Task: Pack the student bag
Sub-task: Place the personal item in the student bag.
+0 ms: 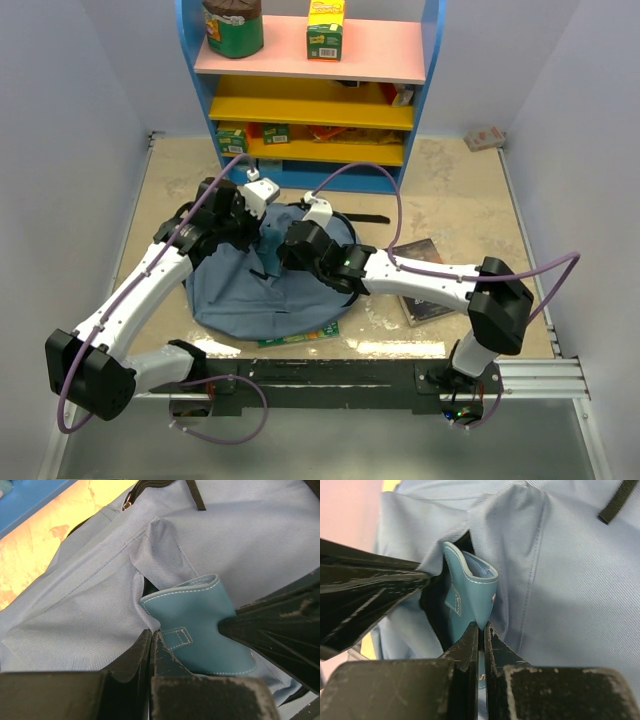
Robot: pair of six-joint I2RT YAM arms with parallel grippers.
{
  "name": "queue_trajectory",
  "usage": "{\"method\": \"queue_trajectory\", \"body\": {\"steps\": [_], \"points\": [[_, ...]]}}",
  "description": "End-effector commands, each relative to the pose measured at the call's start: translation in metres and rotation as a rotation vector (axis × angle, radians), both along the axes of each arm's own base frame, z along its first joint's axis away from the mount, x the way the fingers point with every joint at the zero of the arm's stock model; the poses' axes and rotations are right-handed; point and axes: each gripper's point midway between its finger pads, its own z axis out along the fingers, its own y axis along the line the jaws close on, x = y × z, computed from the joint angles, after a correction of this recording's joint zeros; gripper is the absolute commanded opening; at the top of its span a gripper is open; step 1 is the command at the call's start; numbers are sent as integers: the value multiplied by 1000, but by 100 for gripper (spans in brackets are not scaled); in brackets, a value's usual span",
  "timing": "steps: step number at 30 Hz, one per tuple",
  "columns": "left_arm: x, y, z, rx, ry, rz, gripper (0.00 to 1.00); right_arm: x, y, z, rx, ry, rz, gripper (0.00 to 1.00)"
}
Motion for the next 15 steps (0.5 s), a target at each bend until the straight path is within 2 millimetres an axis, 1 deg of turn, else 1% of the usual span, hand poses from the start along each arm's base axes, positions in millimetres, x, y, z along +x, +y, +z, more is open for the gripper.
{"method": "queue_trajectory", "body": {"steps": [1, 2, 4, 6, 7, 8, 9, 12, 13, 14, 15], "points": [[11, -28, 61, -154, -142, -74, 0, -19, -5, -19, -46, 96, 14, 0], [12, -27, 61, -154, -144, -71, 0, -22, -12, -28, -61, 107, 12, 0], [13, -27, 60, -151, -146, -70, 0, -24, -18, -29, -67, 115, 3, 0], [12, -27, 58, -151, -143, -71, 0, -26, -26, -36, -83, 122, -13, 0], [12, -28, 58, -153, -140, -74, 0, -26, -27, -32, -66, 115, -15, 0], [12, -28, 57, -152, -137, -72, 0, -29, -32, -39, -75, 123, -18, 0], [12, -28, 57, -153, -136, -72, 0, -30, -33, -39, -66, 124, -18, 0], [10, -30, 58, -165, -131, -84, 0, -30, -25, -40, -50, 121, 6, 0], [9, -31, 57, -168, -126, -90, 0, -28, -17, -34, -24, 101, 24, 0], [7, -32, 57, -172, -121, -97, 0, -28, -11, -35, -17, 94, 53, 0], [5, -35, 58, -180, -120, -115, 0, -27, -5, -31, 5, 77, 72, 0]]}}
